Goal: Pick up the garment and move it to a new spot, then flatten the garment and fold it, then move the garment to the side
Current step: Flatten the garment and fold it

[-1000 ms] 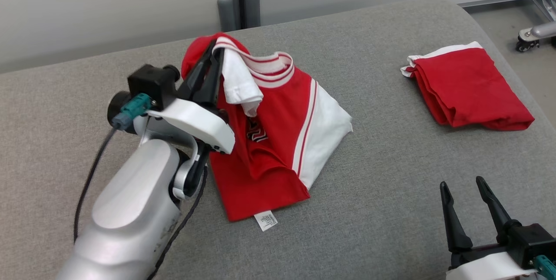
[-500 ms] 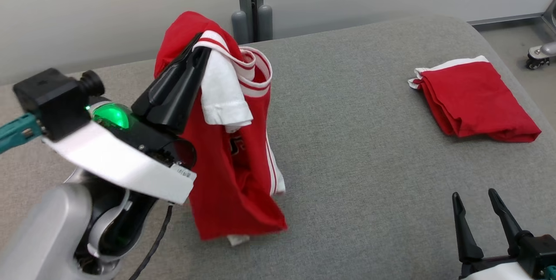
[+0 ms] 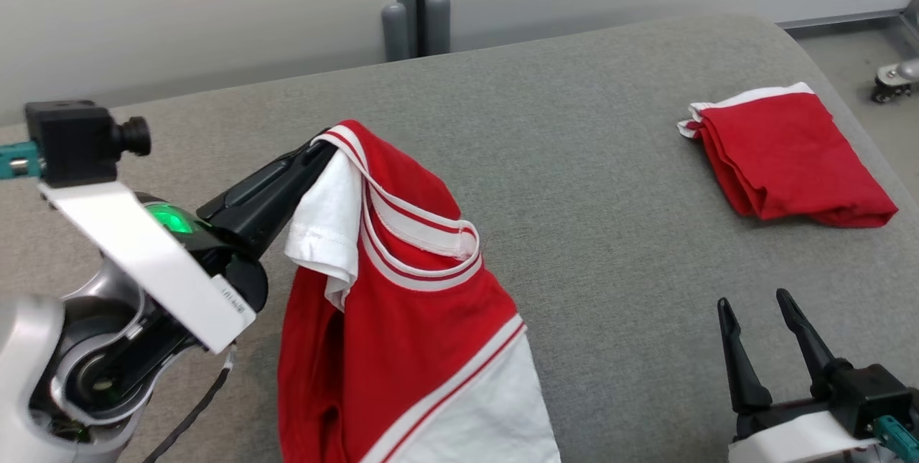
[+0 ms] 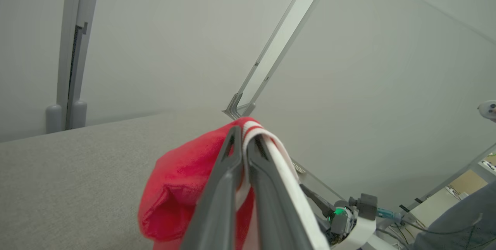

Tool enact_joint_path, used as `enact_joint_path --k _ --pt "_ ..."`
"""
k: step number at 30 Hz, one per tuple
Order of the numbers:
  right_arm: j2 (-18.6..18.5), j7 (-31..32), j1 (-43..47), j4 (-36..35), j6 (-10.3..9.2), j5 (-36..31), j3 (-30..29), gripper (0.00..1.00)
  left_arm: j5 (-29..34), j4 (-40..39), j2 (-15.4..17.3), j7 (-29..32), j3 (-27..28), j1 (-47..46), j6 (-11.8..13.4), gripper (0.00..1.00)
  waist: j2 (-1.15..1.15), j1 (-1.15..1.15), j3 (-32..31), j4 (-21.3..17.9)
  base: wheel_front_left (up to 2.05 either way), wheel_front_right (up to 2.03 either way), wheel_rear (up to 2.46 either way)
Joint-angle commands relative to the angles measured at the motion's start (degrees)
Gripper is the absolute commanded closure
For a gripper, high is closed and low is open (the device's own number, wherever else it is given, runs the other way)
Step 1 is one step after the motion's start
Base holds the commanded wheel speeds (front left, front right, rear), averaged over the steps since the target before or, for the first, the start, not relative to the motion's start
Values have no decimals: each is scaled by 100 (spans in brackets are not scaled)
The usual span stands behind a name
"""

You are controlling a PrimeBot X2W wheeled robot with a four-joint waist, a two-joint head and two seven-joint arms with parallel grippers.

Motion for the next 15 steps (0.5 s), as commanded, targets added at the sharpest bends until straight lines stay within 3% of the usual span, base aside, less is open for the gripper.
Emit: enact_joint_path --k 1,7,12,14,15 --pt "-44 -23 -23 -1 -3 20 -31 0 28 -102 -33 -39 28 -67 -8 100 -1 0 77 -94 0 0 0" --pt "-44 -23 -452 44 -3 213 228 0 981 2281 -264 -10 -814 -1025 -608 100 -1 0 555 -972 0 0 0" --pt "-38 -23 -491 87 -3 442 214 0 1792 3681 -754 -775 -1252 -1804 -802 100 -1 0 903 -1472 0 0 0" --pt "-38 -23 -432 101 -3 518 183 0 2176 4183 -942 -1304 -1390 -2026 -815 38 -1 0 1002 -1563 0 0 0" --pt "-39 -23 -406 110 -3 548 165 0 2430 4454 -1002 -1541 -1490 -2107 -815 0 -1 0 1036 -1585 0 0 0"
